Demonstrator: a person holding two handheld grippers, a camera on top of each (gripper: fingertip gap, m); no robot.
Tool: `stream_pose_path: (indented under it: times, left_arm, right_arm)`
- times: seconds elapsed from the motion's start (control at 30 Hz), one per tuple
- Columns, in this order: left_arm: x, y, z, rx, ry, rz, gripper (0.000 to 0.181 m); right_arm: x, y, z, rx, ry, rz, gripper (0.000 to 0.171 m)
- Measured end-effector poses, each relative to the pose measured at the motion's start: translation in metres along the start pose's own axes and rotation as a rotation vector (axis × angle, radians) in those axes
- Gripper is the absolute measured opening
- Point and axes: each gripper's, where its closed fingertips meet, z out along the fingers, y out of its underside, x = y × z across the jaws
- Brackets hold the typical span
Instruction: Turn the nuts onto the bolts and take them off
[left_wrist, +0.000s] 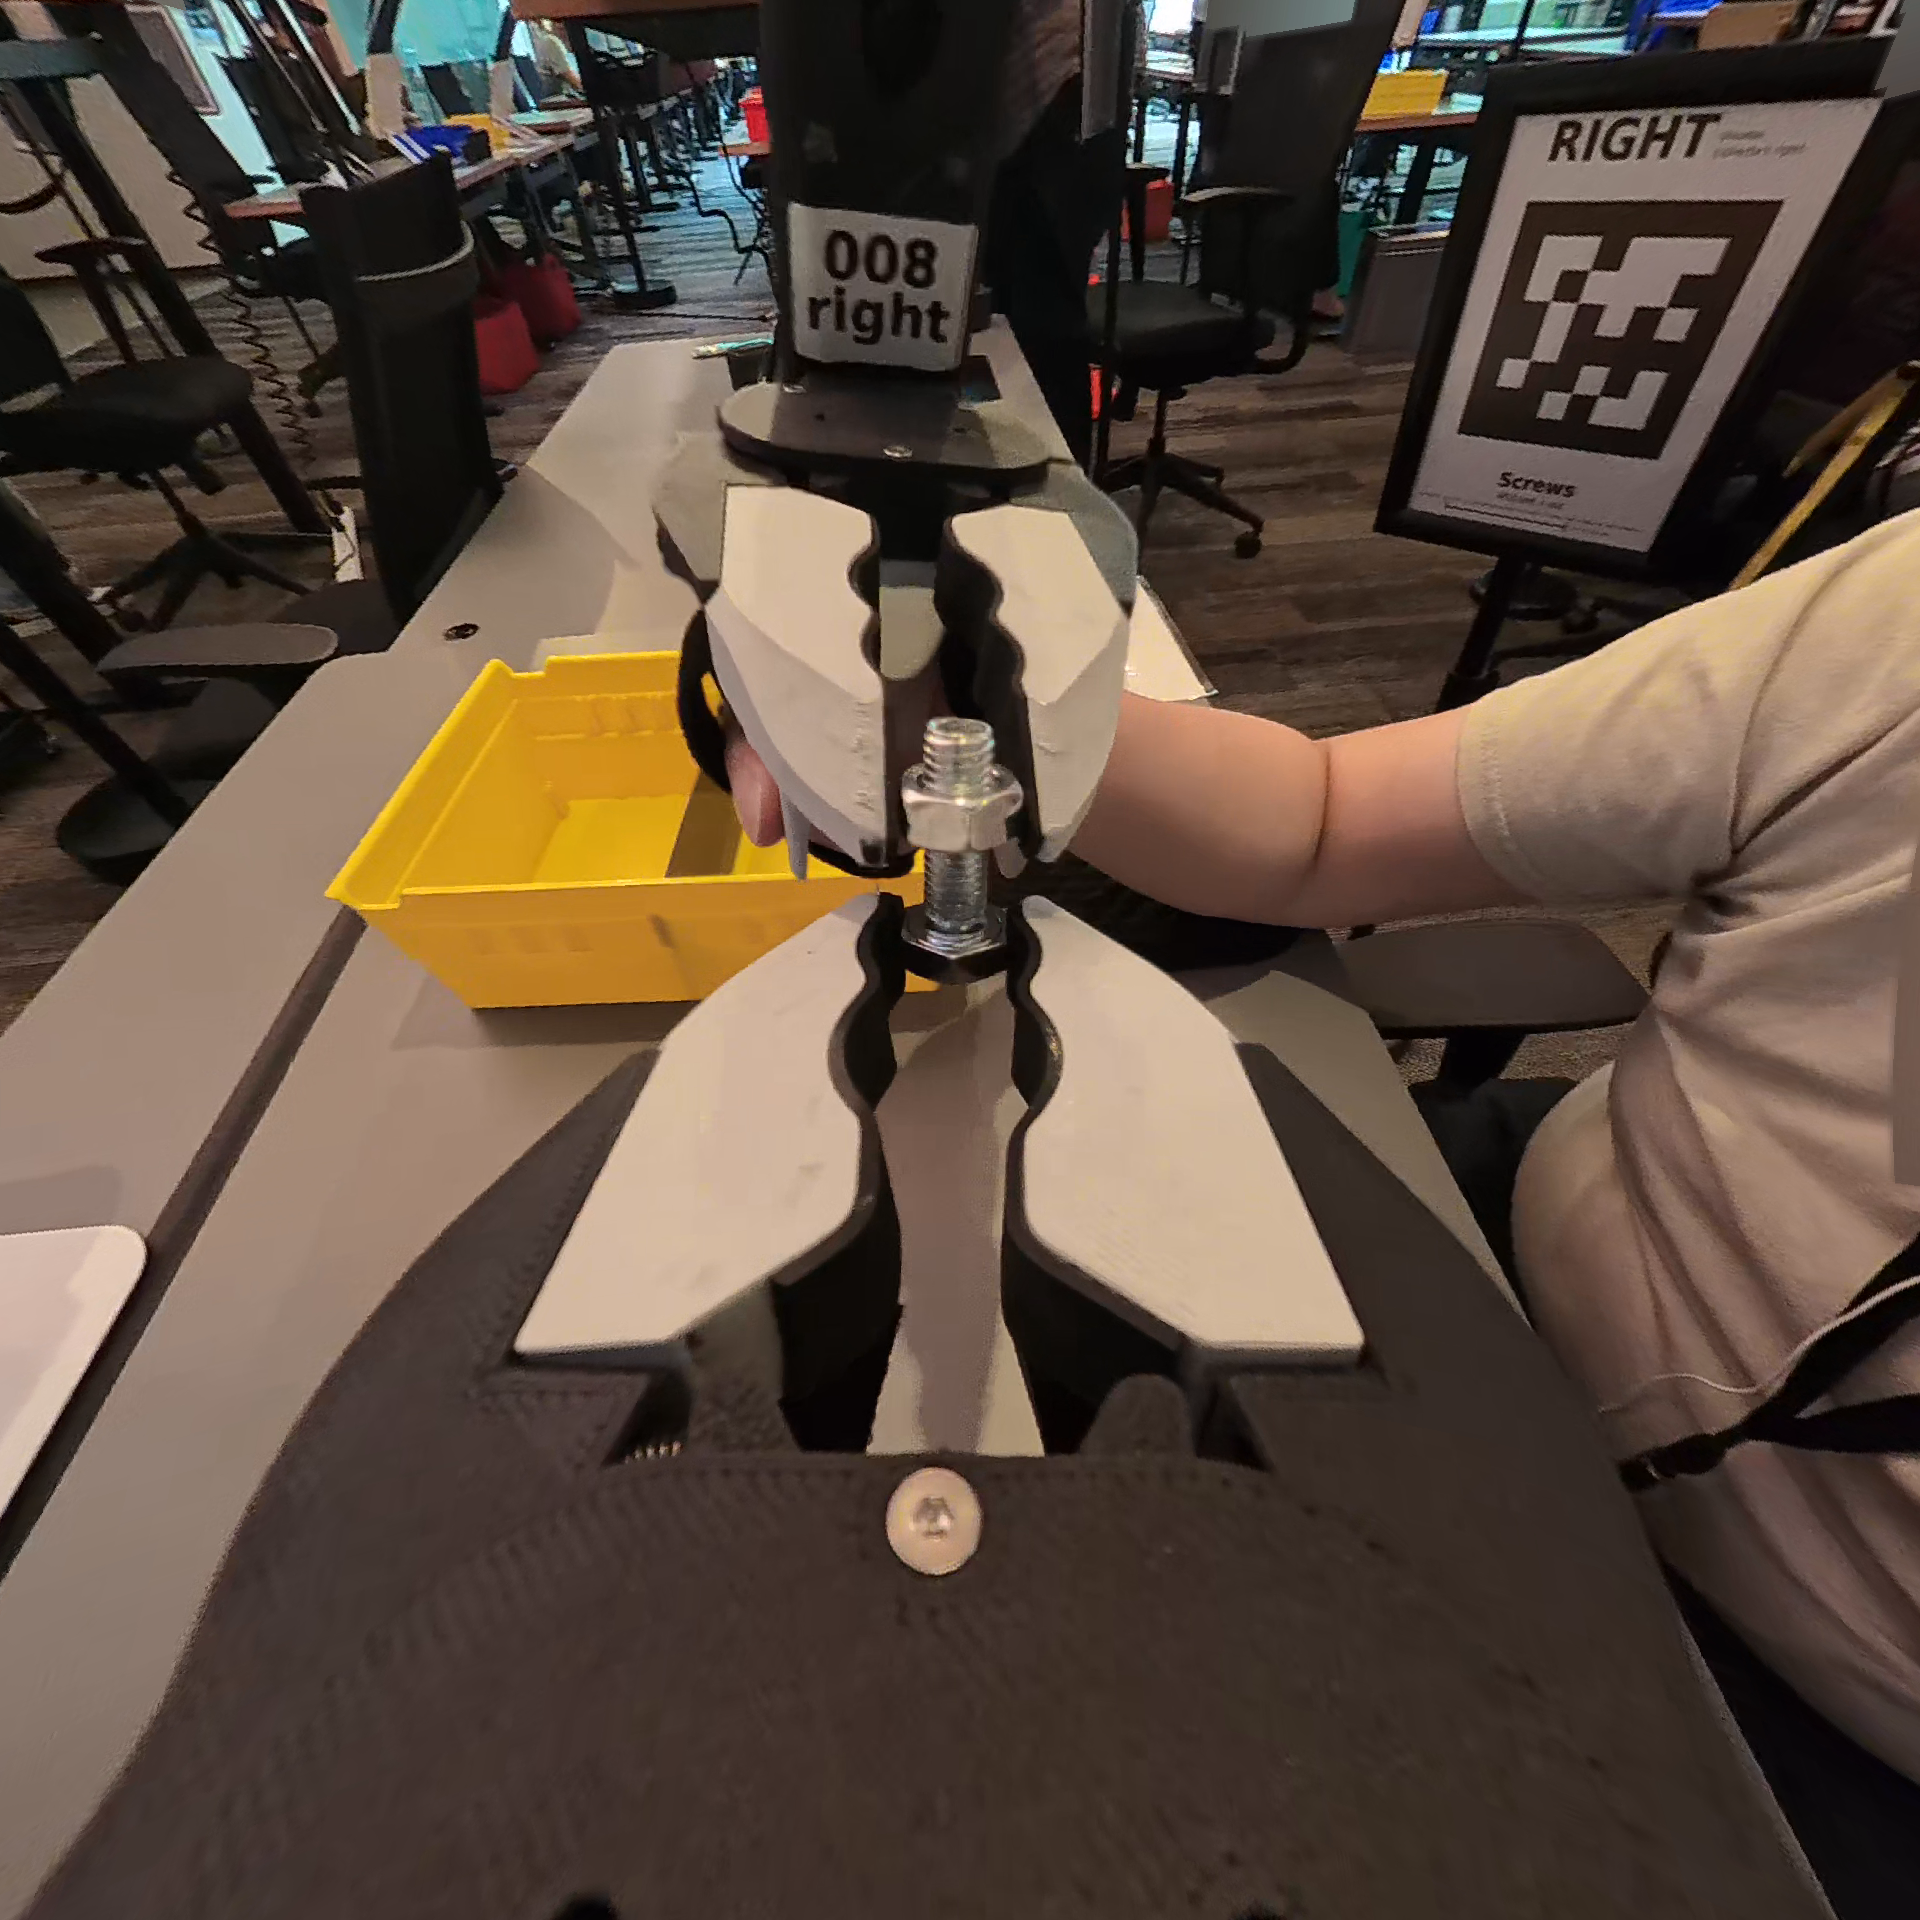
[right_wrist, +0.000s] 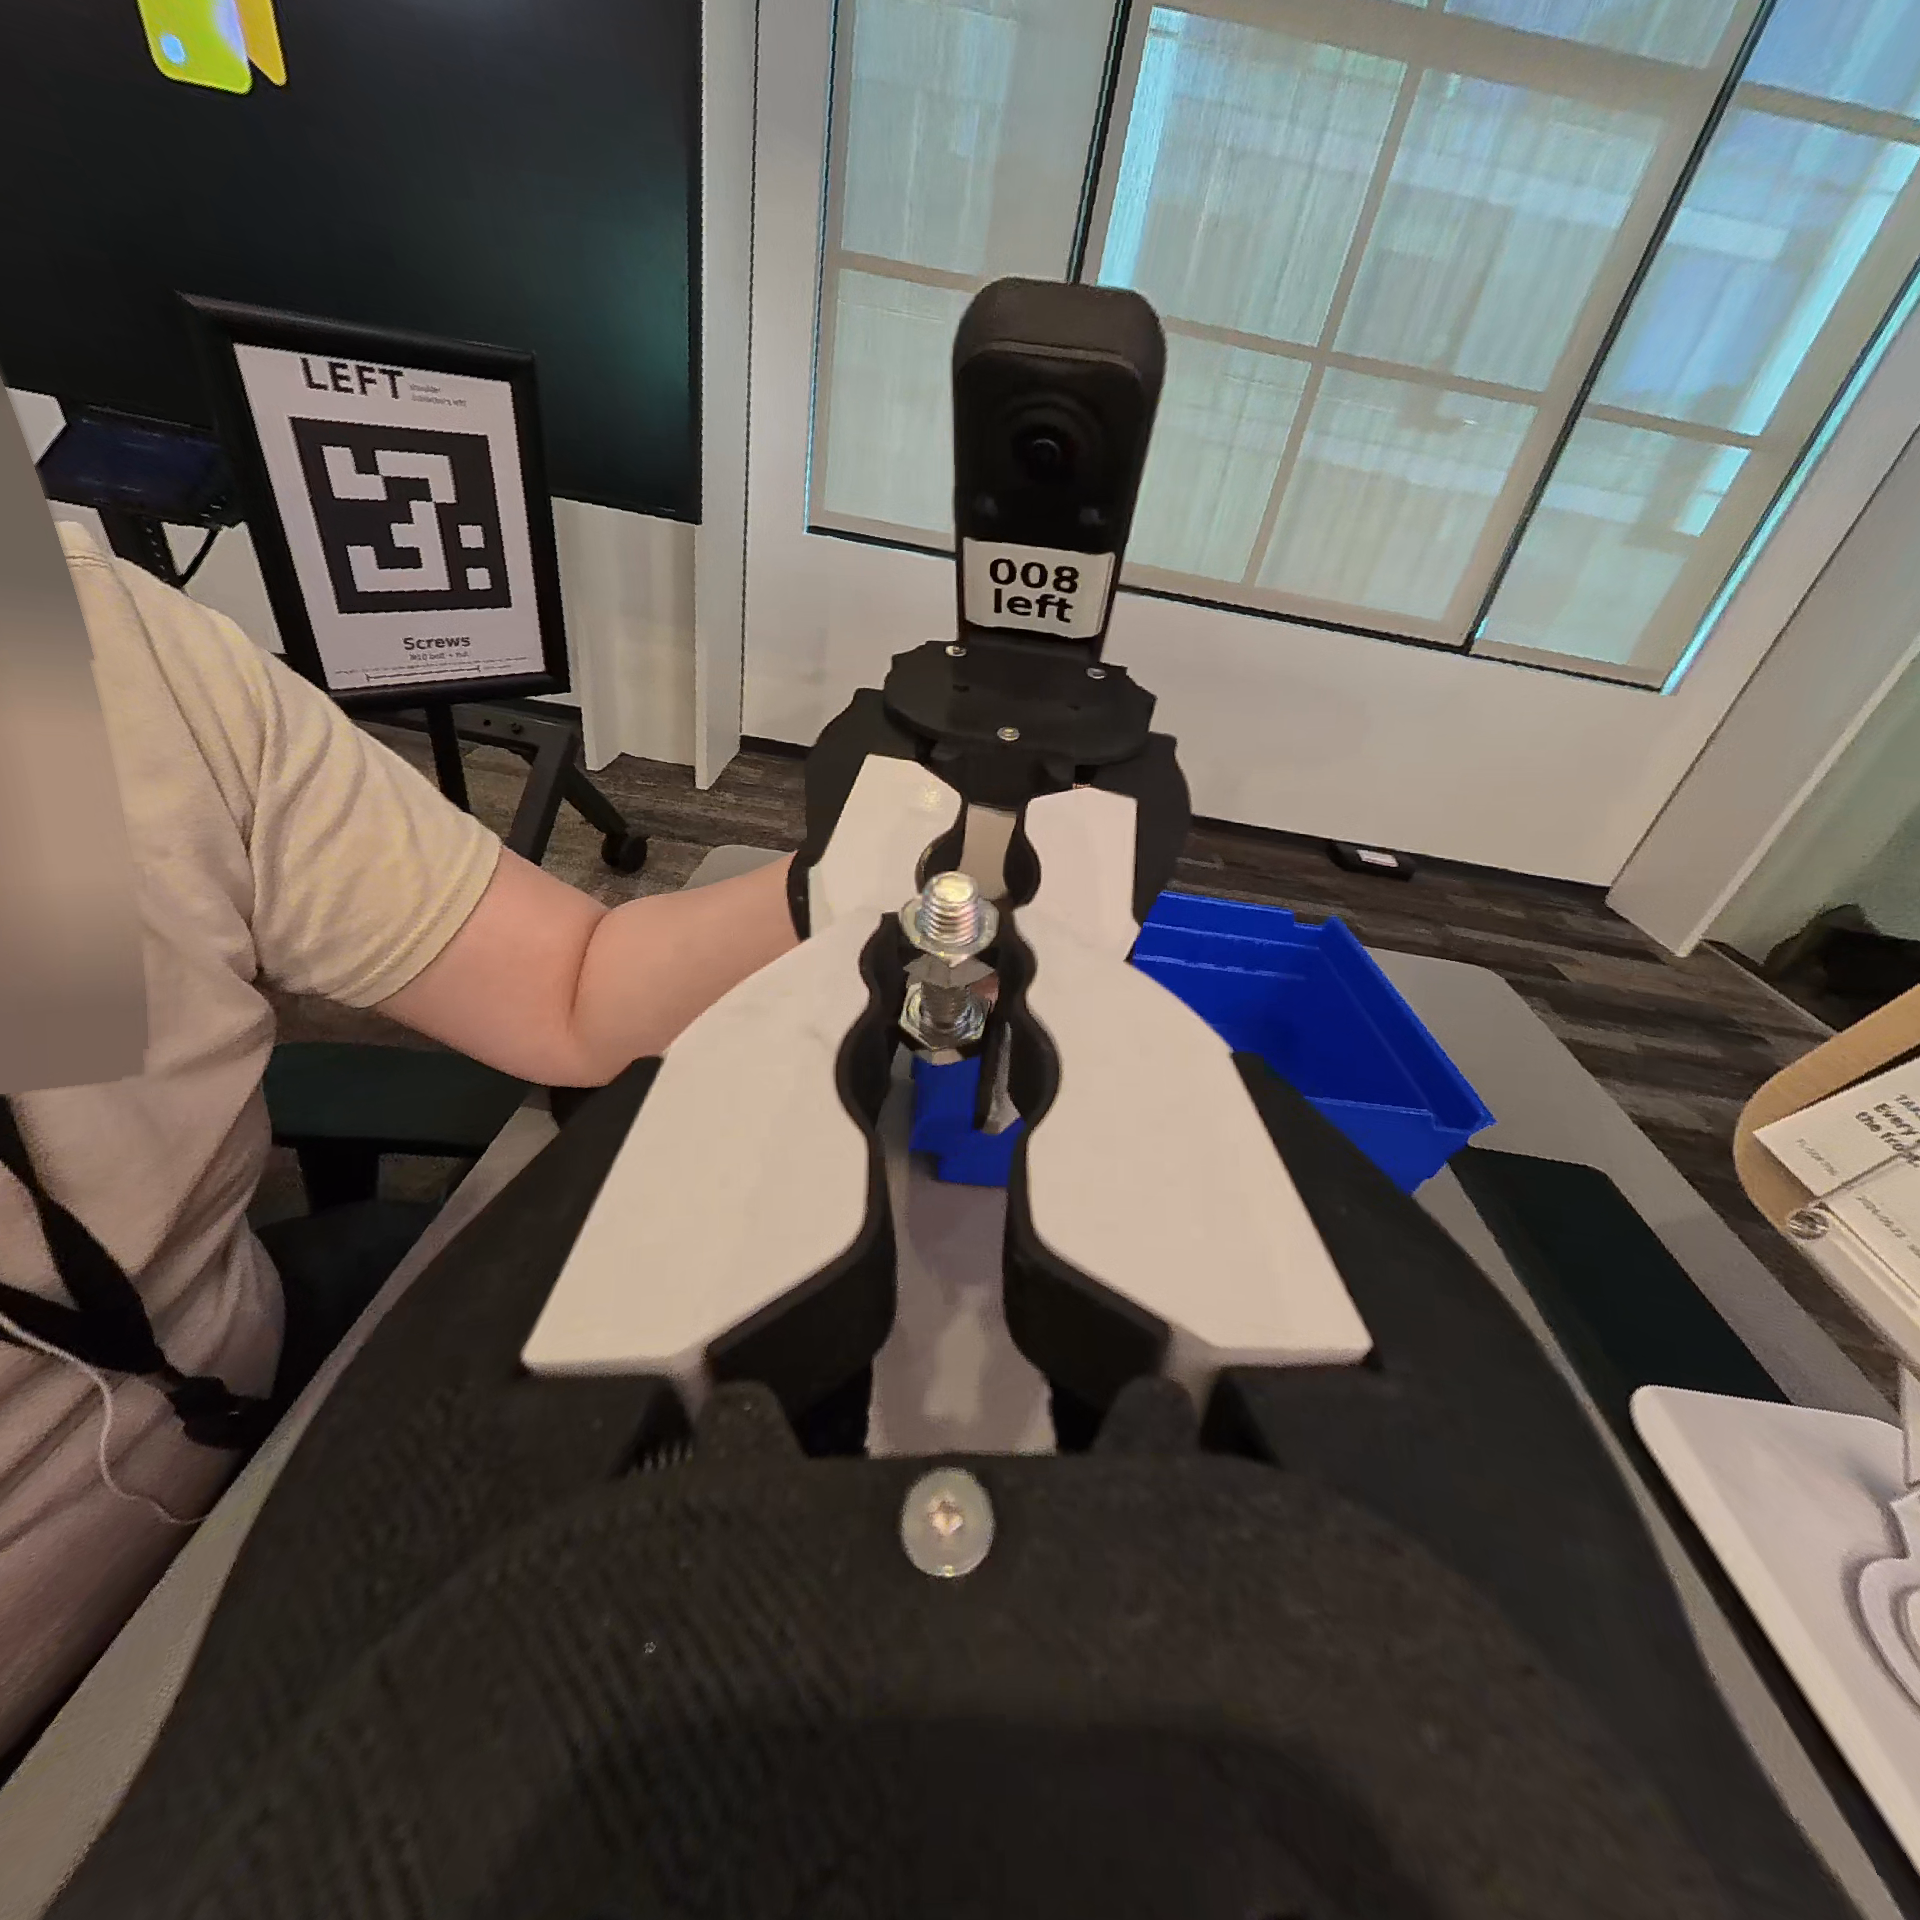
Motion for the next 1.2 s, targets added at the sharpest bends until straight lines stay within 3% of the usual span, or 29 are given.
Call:
stream_pose_path:
  times: [0.1, 0.23, 0.4, 0.57, 1.2]
  left_arm:
    - [-0.009, 0.002, -0.002, -0.009, -0.05, -0.005, 0.018]
    - [-0.019, 0.002, -0.002, -0.004, -0.088, -0.028, 0.018]
    - [-0.012, -0.003, 0.002, 0.03, -0.039, -0.035, 0.018]
    - [-0.001, -0.013, -0.005, 0.089, 0.055, -0.074, 0.018]
    - [0.006, -0.014, 0.0, 0.094, 0.106, -0.103, 0.018]
  right_arm:
    - [0.01, -0.008, -0.006, 0.025, 0.087, -0.015, 0.032]
    - [0.017, -0.011, -0.013, 0.017, 0.147, -0.003, 0.034]
    - [0.019, 0.0, -0.01, -0.019, 0.119, 0.031, 0.033]
    - [0.02, -0.006, -0.018, 0.076, 0.061, 0.102, 0.031]
    - [0.008, -0.013, -0.008, 0.178, -0.047, 0.182, 0.038]
